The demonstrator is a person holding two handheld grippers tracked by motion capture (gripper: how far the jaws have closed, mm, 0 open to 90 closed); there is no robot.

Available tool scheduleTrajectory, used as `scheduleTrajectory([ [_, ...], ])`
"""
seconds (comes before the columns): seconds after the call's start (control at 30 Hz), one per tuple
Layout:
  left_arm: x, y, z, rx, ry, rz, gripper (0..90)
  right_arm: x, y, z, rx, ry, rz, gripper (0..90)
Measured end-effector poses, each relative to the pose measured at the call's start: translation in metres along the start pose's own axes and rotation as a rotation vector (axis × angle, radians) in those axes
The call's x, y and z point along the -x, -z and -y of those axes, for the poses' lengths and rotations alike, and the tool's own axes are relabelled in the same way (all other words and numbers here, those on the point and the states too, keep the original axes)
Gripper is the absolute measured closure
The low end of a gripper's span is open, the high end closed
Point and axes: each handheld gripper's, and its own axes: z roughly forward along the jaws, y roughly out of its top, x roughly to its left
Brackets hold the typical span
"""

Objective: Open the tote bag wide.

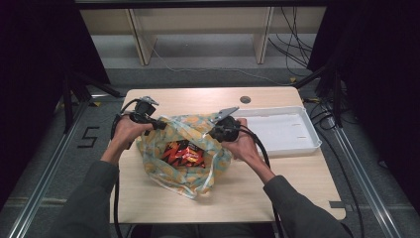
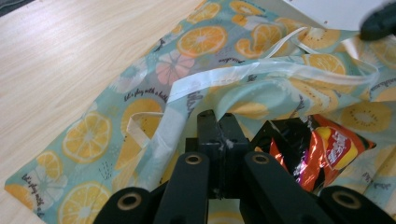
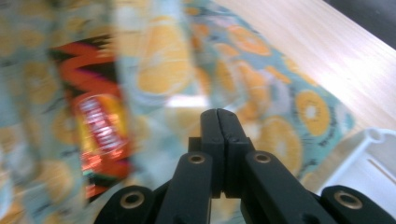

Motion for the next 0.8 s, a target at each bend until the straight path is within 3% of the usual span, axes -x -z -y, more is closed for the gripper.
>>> scheduleTrajectory([
  [0.03, -0.001, 0.000, 0.001, -0.003, 0.006, -0.001, 89.6, 0.004, -0.003, -0.001, 0.000, -0.011, 0.007, 90.0],
  [0.1, -0.001, 0.000, 0.003, 0.002, 0.008, 0.005, 89.6, 0.007, -0.006, -0.001, -0.004, -0.045, -0.022, 89.3],
  [0.17, -0.002, 0.001, 0.004, 0.003, 0.001, 0.009, 89.6, 0.004, -0.005, -0.002, -0.001, -0.038, -0.032, 74.8],
  [0.3, -0.002, 0.002, 0.005, 0.012, 0.011, 0.003, 89.6, -0.003, 0.005, -0.008, 0.037, -0.056, -0.076, 60.8],
  [0.37, -0.001, 0.003, 0.006, 0.009, 0.006, 0.002, 89.6, -0.009, 0.010, -0.010, 0.062, -0.044, -0.091, 57.0],
  [0.47, -0.002, 0.004, 0.006, 0.017, 0.009, 0.002, 89.5, -0.025, 0.021, -0.013, 0.044, -0.023, -0.122, 53.6],
  [0.5, -0.002, 0.004, 0.006, 0.020, 0.012, -0.001, 89.5, -0.028, 0.020, -0.013, 0.060, -0.004, -0.120, 52.2],
  [0.53, -0.003, 0.004, 0.006, 0.020, 0.009, 0.002, 89.5, -0.033, 0.022, -0.014, 0.036, -0.014, -0.139, 50.1],
  [0.63, -0.002, 0.004, 0.006, 0.021, 0.012, 0.002, 89.5, -0.042, 0.017, -0.015, -0.002, 0.032, -0.126, 46.8],
  [0.67, -0.001, 0.005, 0.006, 0.023, 0.011, 0.001, 89.5, -0.046, 0.014, -0.014, -0.030, 0.023, -0.121, 45.6],
  [0.7, -0.002, 0.006, 0.006, 0.021, 0.007, 0.008, 89.5, -0.049, 0.010, -0.014, -0.041, 0.064, -0.101, 45.7],
  [0.8, -0.002, 0.007, 0.006, 0.033, 0.015, 0.006, 89.5, -0.058, 0.002, -0.010, -0.090, 0.027, -0.069, 45.0],
])
